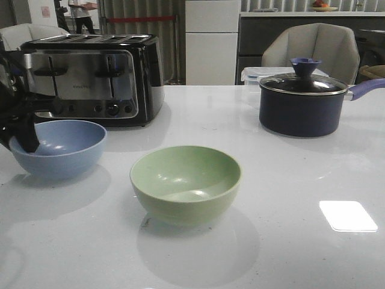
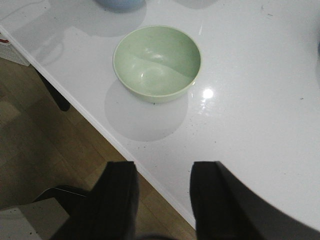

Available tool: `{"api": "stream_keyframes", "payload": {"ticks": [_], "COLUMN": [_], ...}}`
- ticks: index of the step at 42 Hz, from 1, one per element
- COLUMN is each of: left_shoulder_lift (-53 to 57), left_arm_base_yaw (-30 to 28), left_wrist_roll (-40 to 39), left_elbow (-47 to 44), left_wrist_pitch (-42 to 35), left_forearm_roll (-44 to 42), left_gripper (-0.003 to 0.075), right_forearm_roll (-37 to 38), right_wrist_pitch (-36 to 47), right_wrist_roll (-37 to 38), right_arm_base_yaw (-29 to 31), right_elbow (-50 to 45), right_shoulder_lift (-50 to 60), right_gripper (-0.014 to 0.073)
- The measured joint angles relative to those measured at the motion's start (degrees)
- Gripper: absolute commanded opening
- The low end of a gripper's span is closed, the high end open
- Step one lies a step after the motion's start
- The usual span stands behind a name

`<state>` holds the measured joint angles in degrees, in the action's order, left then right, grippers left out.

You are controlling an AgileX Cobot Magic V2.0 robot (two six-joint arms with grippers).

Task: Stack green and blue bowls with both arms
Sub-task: 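Lower the left gripper onto the rim of the light blue bowl and grasp it, then lift the blue bowl with the left gripper and move it above the green bowl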

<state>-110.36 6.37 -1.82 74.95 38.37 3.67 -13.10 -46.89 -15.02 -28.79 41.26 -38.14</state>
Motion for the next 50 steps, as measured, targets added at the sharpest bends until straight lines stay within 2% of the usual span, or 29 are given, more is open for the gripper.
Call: {"api": "stream_keyframes", "payload": {"ticks": [13,19,25,30,39,50], "left_shoulder_lift": [7.1,14.3,18.4,18.8,18.3,11.8], "left_arm_base_yaw": [0.5,2.8,7.1,11.6,18.7,22.8], "left_wrist_roll": [2.5,7.6,12.2,13.4,13.6,13.6], "left_elbow": [-0.2,0.2,3.7,8.1,9.8,9.9], "left_wrist_pitch": [3.6,6.3,12.8,16.7,16.2,15.6], "left_forearm_roll": [0.0,3.5,6.7,7.4,7.8,9.5], "left_gripper": [0.0093,0.0093,0.0093,0.0093,0.0093,0.0093], "right_forearm_roll": [0.0,0.0,0.0,0.0,0.0,0.0], "right_wrist_pitch": [0.0,0.0,0.0,0.0,0.0,-0.1], "right_wrist_roll": [0.0,0.0,0.0,0.0,0.0,0.0], "right_arm_base_yaw": [0.0,0.0,0.0,0.0,0.0,0.0], "right_elbow": [0.0,0.0,0.0,0.0,0.0,0.0], "right_shoulder_lift": [0.0,0.0,0.0,0.0,0.0,0.0], "right_gripper": [0.0384,0.0384,0.0384,0.0384,0.0384,0.0384]}}
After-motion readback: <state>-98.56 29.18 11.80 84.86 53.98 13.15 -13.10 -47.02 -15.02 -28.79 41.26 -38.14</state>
